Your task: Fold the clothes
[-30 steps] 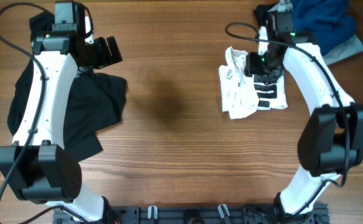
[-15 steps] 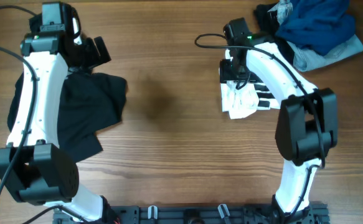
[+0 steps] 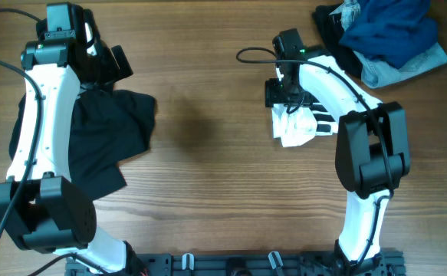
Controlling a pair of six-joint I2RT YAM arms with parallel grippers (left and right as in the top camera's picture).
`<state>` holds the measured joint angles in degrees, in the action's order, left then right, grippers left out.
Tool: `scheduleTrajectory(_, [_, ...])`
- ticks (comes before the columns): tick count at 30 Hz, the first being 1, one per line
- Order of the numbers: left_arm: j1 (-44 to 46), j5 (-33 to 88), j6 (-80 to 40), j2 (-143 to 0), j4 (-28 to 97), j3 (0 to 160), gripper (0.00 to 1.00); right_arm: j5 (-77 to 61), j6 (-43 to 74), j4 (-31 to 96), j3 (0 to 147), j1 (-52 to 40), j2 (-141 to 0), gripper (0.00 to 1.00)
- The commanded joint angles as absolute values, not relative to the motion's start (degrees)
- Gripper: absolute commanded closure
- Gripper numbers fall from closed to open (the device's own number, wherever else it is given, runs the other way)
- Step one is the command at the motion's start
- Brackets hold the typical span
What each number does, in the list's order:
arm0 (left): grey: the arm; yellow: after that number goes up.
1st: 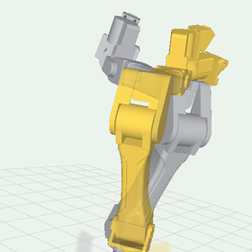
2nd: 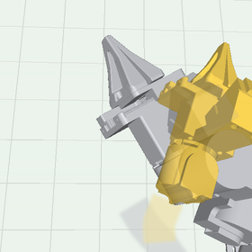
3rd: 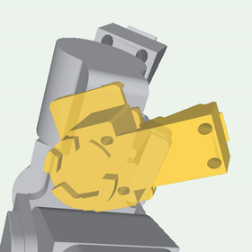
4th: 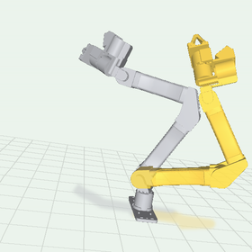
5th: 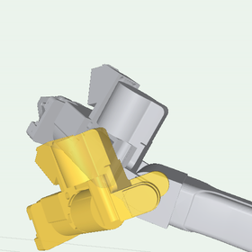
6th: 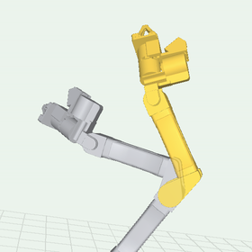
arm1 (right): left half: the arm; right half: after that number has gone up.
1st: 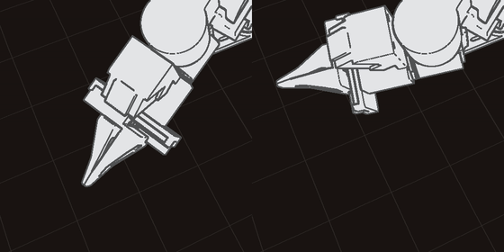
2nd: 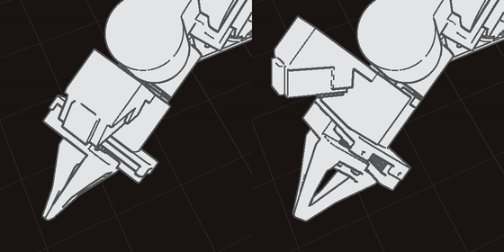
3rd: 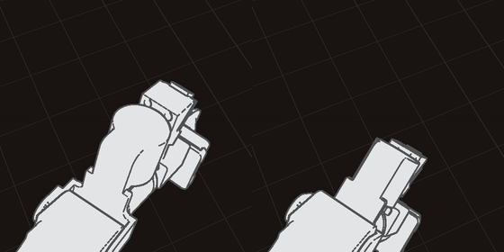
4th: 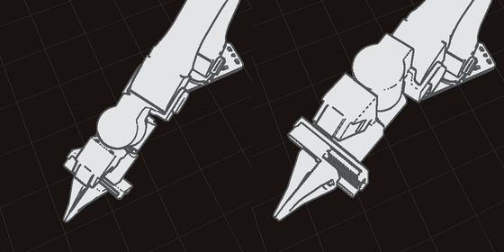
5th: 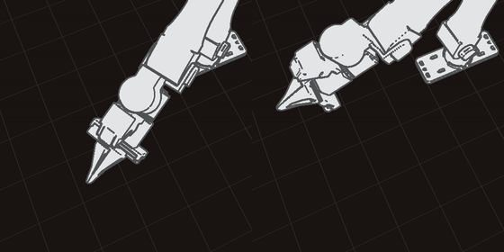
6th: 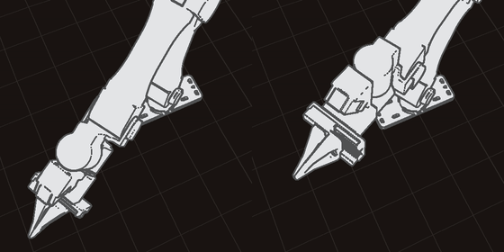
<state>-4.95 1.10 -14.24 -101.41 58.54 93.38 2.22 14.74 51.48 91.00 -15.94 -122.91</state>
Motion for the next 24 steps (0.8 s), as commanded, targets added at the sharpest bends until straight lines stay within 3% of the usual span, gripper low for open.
scheduleTrajectory(1, [-5.2,0.3,-13.7,-102.0,58.6,93.4,0.0,2.6,15.6,50.4,86.5,-16.2,-124.4,0.28])
scheduleTrajectory(3, [-5.1,0.4,-13.7,-102.0,58.7,93.3,0.0,2.7,15.6,48.6,84.0,-16.2,-124.4,0.32])
scheduleTrajectory(6, [-5.1,0.4,-13.7,-102.0,59.0,93.3,0.0,6.6,18.0,47.1,81.3,-16.2,-124.4,0.49])
scheduleTrajectory(8, [-5.1,0.4,-13.7,-102.0,59.4,93.3,0.0,9.1,18.3,47.1,81.0,-16.1,-124.4,0.79])
scheduleTrajectory(9, [-5.1,0.3,-13.7,-102.0,59.5,93.3,0.0,9.3,18.2,47.1,81.2,-16.1,-124.4,0.9])
scheduleTrajectory(10, [-5.1,0.4,-13.7,-102.0,59.5,93.3,0.0,9.3,18.2,47.2,81.5,-16.1,-124.4,0.96])
scheduleTrajectory(16, [-5.1,0.4,-13.7,-102.0,59.6,93.3,0.0,9.0,17.1,55.8,92.8,-15.4,-122.3,0.96])
scheduleTrajectory(24, [-5.1,0.3,-13.7,-102.0,59.5,93.3,0.0,14.5,4.2,68.7,117.3,-11.4,-116.7,0.96])
